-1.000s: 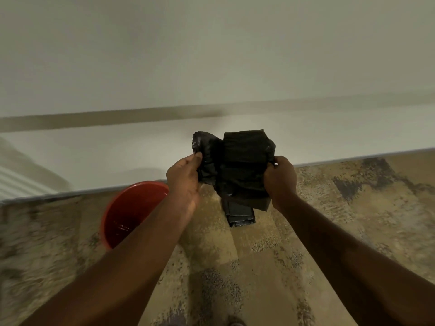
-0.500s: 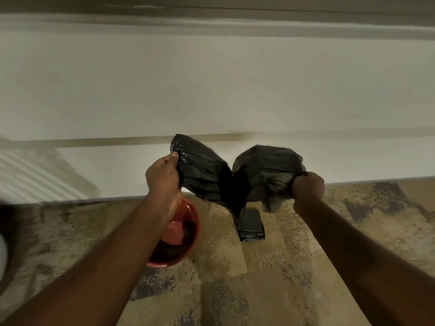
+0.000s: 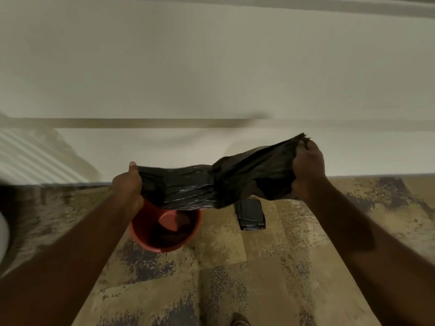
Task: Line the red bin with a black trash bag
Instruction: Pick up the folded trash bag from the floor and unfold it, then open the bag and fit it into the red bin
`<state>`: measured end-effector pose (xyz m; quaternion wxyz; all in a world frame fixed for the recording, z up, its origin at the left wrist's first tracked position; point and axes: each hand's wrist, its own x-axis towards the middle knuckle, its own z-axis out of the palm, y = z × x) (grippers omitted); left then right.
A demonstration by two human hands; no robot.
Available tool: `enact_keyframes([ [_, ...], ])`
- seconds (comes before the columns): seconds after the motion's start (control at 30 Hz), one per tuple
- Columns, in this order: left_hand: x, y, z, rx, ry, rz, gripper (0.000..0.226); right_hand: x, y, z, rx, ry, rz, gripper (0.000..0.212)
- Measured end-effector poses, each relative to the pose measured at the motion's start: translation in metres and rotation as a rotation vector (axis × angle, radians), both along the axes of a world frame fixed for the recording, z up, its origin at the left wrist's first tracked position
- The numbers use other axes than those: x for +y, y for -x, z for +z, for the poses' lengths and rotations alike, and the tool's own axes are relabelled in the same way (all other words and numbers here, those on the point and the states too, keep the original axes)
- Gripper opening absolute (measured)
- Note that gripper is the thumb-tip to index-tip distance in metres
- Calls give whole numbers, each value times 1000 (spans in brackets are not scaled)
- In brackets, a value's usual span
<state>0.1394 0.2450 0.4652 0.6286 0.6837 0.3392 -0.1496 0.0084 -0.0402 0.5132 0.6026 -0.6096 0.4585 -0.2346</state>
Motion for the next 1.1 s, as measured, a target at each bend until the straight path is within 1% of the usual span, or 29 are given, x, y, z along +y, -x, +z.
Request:
enact_keyframes([
  [0.07, -7, 4, 7, 55, -84, -100, 61, 17, -6, 4, -76, -110, 82, 22],
  [0.13, -13, 12, 15, 57, -284, -254, 72, 39, -14, 4, -130, -208, 141, 21],
  [0.17, -21, 18, 22, 12, -391, -353, 74, 47, -17, 5, -146, -235, 151, 20],
  [0.2, -25, 21, 30, -74, -452, -442, 70, 61, -23, 4, -157, -257, 160, 21],
  [0.23, -35, 25, 40, -173, -445, -544, 62, 70, -25, 3, -160, -264, 180, 23],
  [0.27, -47, 29, 53, -245, -376, -618, 61, 79, -27, 3, -152, -237, 233, 24],
  [0.3, -51, 31, 65, -269, -273, -649, 64, 94, -31, 2, -127, -184, 341, 23],
  [0.37, -68, 35, 84, -231, -89, -731, 70, 109, -29, 3, -82, 7, 544, 18],
  [0.43, -68, 30, 89, -176, -21, -785, 71, 128, -28, 3, -55, 194, 753, 21],
  [0.47, -69, 28, 87, -158, -27, -795, 69, 133, -26, 4, -30, 255, 835, 20],
  [0.5, -62, 25, 83, -154, -53, -762, 65, 141, -27, 2, -2, 294, 907, 20],
  [0.57, -53, 21, 71, -176, -64, -639, 44, 148, -24, -2, 51, 357, 999, 19],
  [0.6, -45, 18, 63, -180, -38, -568, 32, 154, -24, -5, 72, 389, 1015, 22],
  [0.67, -38, 16, 52, -197, 18, -482, 19, 159, -22, -6, 71, 436, 922, 24],
  [0.77, -30, 17, 42, -243, 44, -485, 17, 159, -18, -6, -40, 487, 630, 19],
  [0.8, -26, 18, 36, -251, 58, -488, 17, 160, -19, -10, -56, 538, 565, 21],
  [0.83, -26, 19, 35, -268, 68, -499, 18, 156, -20, -13, -43, 601, 517, 29],
  [0.87, -28, 20, 34, -283, 73, -510, 19, 152, -22, -15, 14, 664, 502, 42],
  [0.93, -25, 21, 30, -297, 80, -507, 19, 151, -29, -25, 243, 771, 559, 64],
  [0.97, -25, 21, 29, -304, 89, -512, 19, 149, -32, -28, 319, 763, 604, 65],
  [1.0, -22, 20, 27, -304, 86, -510, 18, 150, -38, -34, 340, 699, 645, 57],
  [1.03, -22, 19, 27, -307, 69, -515, 16, 148, -42, -38, 317, 610, 659, 43],
  [1.07, -22, 18, 27, -311, 43, -520, 16, 146, -44, -41, 291, 515, 637, 29],
  [1.1, -16, 15, 26, -313, 9, -518, 17, 147, -48, -47, 279, 420, 593, 23],
])
